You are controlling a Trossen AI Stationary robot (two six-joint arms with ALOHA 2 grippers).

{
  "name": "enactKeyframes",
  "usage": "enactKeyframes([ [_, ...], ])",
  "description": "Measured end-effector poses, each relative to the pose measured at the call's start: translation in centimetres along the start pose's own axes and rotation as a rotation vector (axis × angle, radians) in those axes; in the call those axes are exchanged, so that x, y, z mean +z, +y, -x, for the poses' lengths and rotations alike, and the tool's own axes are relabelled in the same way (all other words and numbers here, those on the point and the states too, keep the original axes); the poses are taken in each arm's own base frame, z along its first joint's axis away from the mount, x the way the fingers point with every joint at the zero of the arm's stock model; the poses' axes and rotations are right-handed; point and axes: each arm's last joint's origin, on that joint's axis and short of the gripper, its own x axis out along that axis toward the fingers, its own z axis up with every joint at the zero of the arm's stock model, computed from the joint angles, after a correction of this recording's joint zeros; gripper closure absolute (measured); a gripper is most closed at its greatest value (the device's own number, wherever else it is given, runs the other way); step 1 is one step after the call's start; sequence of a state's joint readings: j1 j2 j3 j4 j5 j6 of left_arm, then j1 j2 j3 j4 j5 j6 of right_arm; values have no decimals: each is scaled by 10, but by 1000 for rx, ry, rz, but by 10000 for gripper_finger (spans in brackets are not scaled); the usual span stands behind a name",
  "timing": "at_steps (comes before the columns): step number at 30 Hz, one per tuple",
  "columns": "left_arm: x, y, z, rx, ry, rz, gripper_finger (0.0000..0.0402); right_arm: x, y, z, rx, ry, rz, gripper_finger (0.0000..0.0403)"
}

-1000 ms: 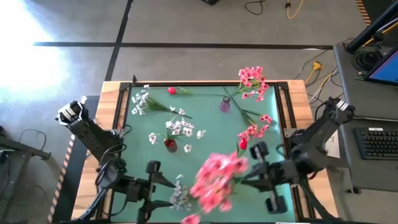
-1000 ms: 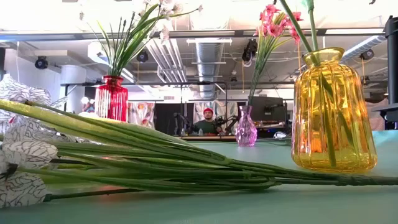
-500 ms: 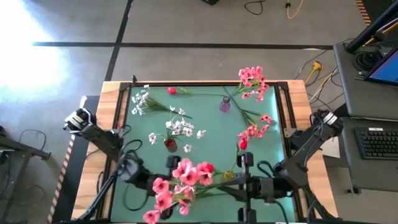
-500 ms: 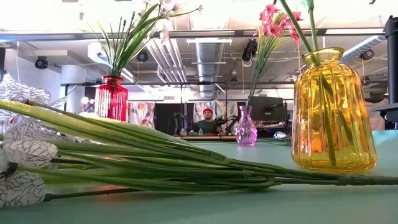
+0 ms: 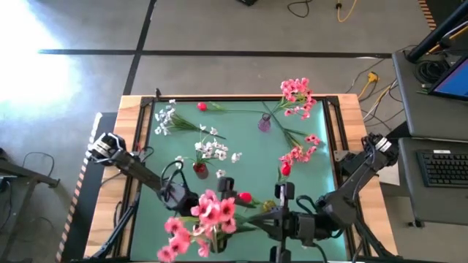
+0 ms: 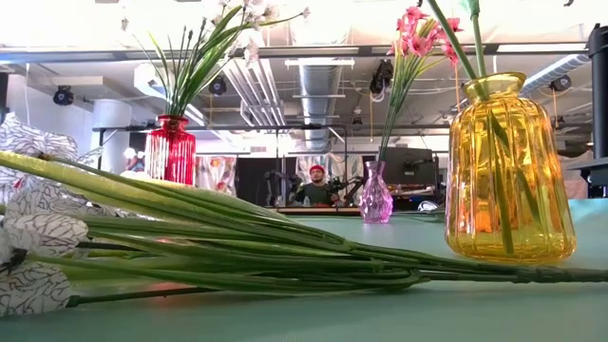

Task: Sort flowers into vase by color
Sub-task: Put the left pink flower into the purple flower vase

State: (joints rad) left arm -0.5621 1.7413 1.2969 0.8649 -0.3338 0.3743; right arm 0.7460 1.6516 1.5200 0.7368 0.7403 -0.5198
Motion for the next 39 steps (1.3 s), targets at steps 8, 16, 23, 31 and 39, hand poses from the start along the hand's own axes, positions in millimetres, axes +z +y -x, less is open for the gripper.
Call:
enactKeyframes([
  [8, -19, 15, -26, -38, -18, 24, 169, -2, -3, -3, -25, 12, 13, 390],
  [16, -30, 12, -30, 18, 5, 19, 234, -5, -2, -3, -14, 36, 49, 390],
  [23, -32, 10, -27, 86, 42, 24, 388, -7, -1, -3, -13, 50, 65, 390],
  [31, -20, 1, -20, 141, 131, -19, 400, -4, -1, 0, -39, 74, 85, 389],
  [39, -12, -6, -10, 263, 274, -82, 401, -3, 2, 8, -99, 153, 103, 350],
])
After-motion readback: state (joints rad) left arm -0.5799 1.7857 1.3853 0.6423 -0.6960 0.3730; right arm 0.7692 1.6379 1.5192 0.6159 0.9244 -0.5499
